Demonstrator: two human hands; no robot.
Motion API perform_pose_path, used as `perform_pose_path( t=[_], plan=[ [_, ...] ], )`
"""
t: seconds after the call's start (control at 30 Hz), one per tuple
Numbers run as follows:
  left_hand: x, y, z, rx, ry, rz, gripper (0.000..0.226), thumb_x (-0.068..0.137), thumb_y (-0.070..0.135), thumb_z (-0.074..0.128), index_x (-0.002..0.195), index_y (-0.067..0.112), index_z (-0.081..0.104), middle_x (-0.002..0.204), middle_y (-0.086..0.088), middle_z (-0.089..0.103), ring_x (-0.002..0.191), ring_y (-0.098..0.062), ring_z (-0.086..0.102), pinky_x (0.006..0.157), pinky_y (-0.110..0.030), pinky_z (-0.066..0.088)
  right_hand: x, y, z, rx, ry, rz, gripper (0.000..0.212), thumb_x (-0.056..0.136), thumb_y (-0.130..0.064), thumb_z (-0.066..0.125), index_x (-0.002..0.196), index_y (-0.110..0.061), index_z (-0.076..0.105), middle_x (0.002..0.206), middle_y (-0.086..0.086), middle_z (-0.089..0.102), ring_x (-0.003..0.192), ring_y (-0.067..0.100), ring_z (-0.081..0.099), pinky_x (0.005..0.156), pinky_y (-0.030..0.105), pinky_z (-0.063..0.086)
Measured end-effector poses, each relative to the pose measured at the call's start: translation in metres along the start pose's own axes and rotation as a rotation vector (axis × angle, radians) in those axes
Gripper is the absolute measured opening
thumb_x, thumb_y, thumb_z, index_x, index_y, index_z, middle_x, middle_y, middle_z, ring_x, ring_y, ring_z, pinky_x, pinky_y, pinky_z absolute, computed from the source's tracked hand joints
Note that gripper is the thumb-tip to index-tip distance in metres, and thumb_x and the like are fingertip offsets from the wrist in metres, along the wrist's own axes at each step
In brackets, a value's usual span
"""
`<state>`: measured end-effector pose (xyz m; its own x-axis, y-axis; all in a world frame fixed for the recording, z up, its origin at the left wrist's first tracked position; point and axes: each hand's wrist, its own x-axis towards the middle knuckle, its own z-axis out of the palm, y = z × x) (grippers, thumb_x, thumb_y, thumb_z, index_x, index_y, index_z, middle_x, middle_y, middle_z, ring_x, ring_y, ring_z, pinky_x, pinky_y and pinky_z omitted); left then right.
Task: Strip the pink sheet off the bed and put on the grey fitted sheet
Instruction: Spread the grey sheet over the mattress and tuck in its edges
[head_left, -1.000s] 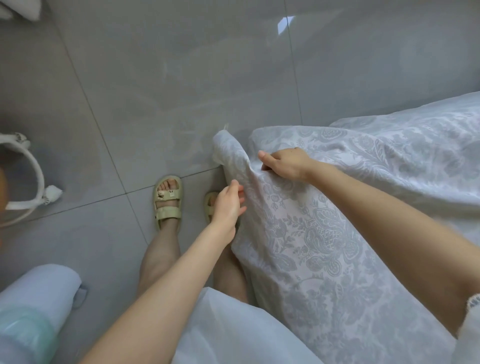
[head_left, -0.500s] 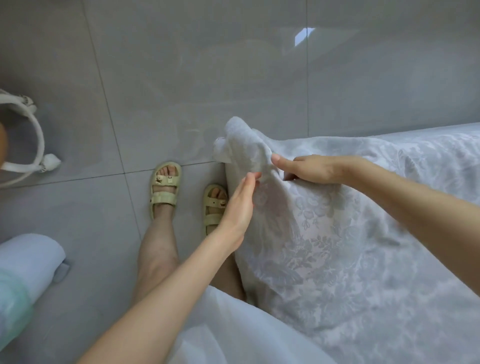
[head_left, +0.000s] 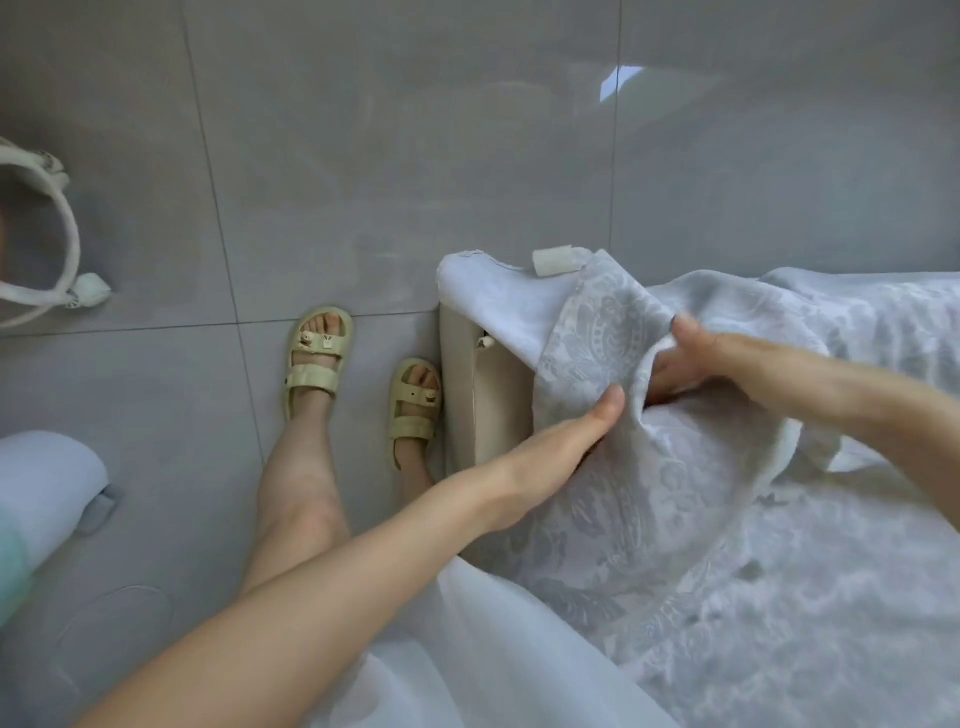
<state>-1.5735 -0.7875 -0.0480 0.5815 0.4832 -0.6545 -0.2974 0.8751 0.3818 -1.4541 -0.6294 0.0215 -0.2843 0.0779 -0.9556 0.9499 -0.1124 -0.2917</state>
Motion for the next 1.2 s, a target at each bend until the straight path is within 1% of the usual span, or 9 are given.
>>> perform_pose_path(
  t=[0.1, 0.17, 0.3, 0.47, 0.67, 0.77, 0.83, 1.07, 1.2],
  plan=[
    [0.001, -0.001, -0.008, -0.078, -0.01, 0.022, 0.083, 0.068, 0.088, 0.033, 0.132, 0.037, 0.051, 0.14, 0.016, 0.047, 0.129, -0.001, 0.041, 0.116, -0.033, 0.025, 0.016, 0.002, -0.028, 0.031, 0.284, -0.003, 0.087, 0.063, -0.094, 0.021, 0.088, -0.032, 0.076, 0.097, -0.009, 0.074, 0.1, 0.002, 0.063, 0.108, 0.031, 0.034],
    [-0.008, 0.001, 0.002, -0.072, -0.055, 0.013, 0.091, 0.065, 0.089, 0.037, 0.133, 0.03, 0.052, 0.142, 0.011, 0.047, 0.132, -0.005, 0.04, 0.116, -0.036, 0.024, 0.031, 0.009, -0.042, 0.101, 0.234, 0.005, 0.09, 0.052, -0.099, 0.031, 0.1, -0.034, 0.072, 0.109, -0.007, 0.071, 0.107, 0.002, 0.062, 0.111, 0.035, 0.032],
    [-0.021, 0.0, 0.042, 0.012, -0.223, 0.038, 0.088, 0.073, 0.08, 0.038, 0.137, 0.02, 0.048, 0.144, 0.007, 0.045, 0.135, -0.007, 0.037, 0.115, -0.036, 0.024, 0.063, 0.009, -0.037, 0.346, -0.378, 0.115, 0.091, 0.072, -0.086, 0.027, 0.133, -0.024, 0.054, 0.134, 0.002, 0.057, 0.129, 0.012, 0.049, 0.106, 0.037, 0.031],
    [-0.024, 0.007, 0.049, 0.18, -0.241, 0.07, 0.059, 0.097, 0.052, 0.031, 0.139, 0.012, 0.042, 0.149, 0.002, 0.034, 0.136, -0.002, 0.025, 0.116, -0.027, 0.018, 0.091, 0.023, -0.001, -0.059, -0.95, 0.522, 0.1, 0.076, -0.079, 0.006, 0.134, -0.011, 0.051, 0.135, 0.008, 0.056, 0.131, 0.013, 0.045, 0.111, 0.033, 0.027],
    [-0.02, 0.01, 0.021, 0.122, -0.18, 0.075, 0.074, 0.093, 0.062, 0.023, 0.129, 0.006, 0.055, 0.134, -0.006, 0.055, 0.124, -0.011, 0.051, 0.108, -0.025, 0.036, 0.081, 0.046, -0.009, 0.066, -0.835, 0.675, 0.102, 0.078, -0.079, 0.015, 0.12, 0.002, 0.062, 0.125, 0.022, 0.06, 0.121, 0.029, 0.055, 0.11, 0.037, 0.036],
    [-0.006, 0.012, -0.017, 0.061, 0.159, 0.133, 0.07, 0.098, 0.047, 0.02, 0.109, -0.005, 0.065, 0.107, -0.014, 0.068, 0.094, -0.016, 0.065, 0.083, -0.014, 0.049, 0.075, 0.045, -0.012, 0.086, -0.738, 0.642, 0.103, 0.078, -0.078, 0.014, 0.119, 0.002, 0.063, 0.118, 0.02, 0.065, 0.111, 0.026, 0.062, 0.103, 0.033, 0.044],
    [0.003, 0.008, -0.036, 0.085, 0.281, 0.159, 0.062, 0.1, 0.046, 0.019, 0.115, 0.006, 0.064, 0.114, -0.004, 0.066, 0.101, -0.012, 0.062, 0.092, -0.018, 0.047, 0.071, 0.048, -0.015, 0.104, -0.769, 0.618, 0.106, 0.077, -0.083, 0.015, 0.122, 0.0, 0.062, 0.123, 0.022, 0.061, 0.118, 0.03, 0.058, 0.109, 0.038, 0.038],
    [0.001, 0.0, 0.002, -0.142, -0.282, 0.115, 0.078, 0.084, 0.071, 0.009, 0.141, 0.03, 0.041, 0.143, 0.014, 0.045, 0.133, -0.001, 0.038, 0.115, -0.032, 0.024, 0.067, 0.051, -0.018, 0.228, -0.641, 0.588, 0.099, 0.08, -0.076, 0.008, 0.133, -0.003, 0.048, 0.127, 0.018, 0.06, 0.119, 0.028, 0.057, 0.111, 0.04, 0.034],
    [0.018, -0.011, -0.005, -0.174, -0.318, 0.054, 0.083, 0.081, 0.079, 0.009, 0.143, 0.033, 0.038, 0.148, 0.009, 0.039, 0.136, -0.007, 0.036, 0.117, -0.042, 0.018, 0.095, 0.044, -0.016, 0.04, -0.519, 0.683, 0.095, 0.082, -0.079, 0.009, 0.131, -0.01, 0.053, 0.123, 0.017, 0.062, 0.113, 0.026, 0.061, 0.105, 0.038, 0.04]
  ],
)
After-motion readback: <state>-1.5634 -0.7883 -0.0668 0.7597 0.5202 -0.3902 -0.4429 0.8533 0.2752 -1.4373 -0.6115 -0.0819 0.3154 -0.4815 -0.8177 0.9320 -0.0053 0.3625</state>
